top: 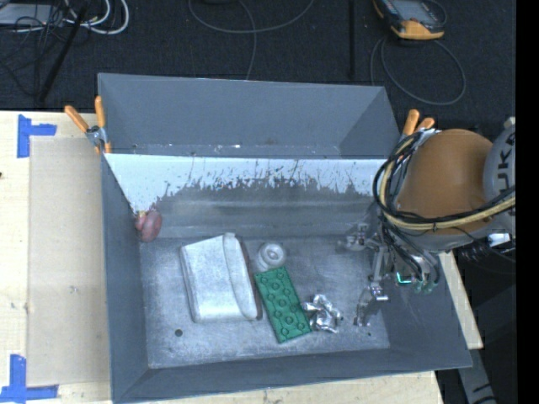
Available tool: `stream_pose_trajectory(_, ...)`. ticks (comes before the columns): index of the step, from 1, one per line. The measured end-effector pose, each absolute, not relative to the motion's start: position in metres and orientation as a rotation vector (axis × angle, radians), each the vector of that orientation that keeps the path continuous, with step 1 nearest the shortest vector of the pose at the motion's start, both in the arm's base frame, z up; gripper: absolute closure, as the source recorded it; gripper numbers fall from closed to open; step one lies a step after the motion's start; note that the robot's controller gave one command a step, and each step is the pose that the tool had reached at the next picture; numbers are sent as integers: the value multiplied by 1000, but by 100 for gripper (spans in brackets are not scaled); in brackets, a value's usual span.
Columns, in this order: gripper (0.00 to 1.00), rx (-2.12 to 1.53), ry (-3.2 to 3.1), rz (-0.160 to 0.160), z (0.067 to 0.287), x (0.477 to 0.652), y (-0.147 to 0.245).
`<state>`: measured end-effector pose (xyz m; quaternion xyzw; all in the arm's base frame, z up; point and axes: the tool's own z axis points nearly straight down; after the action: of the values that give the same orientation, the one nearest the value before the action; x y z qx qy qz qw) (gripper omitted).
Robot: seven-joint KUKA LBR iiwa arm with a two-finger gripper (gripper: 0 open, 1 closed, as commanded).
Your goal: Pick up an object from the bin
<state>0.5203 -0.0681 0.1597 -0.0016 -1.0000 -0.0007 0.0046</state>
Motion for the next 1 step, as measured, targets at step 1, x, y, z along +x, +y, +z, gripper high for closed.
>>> stream_pose_trajectory(1,0,162,-3163,3,72,488,-38)
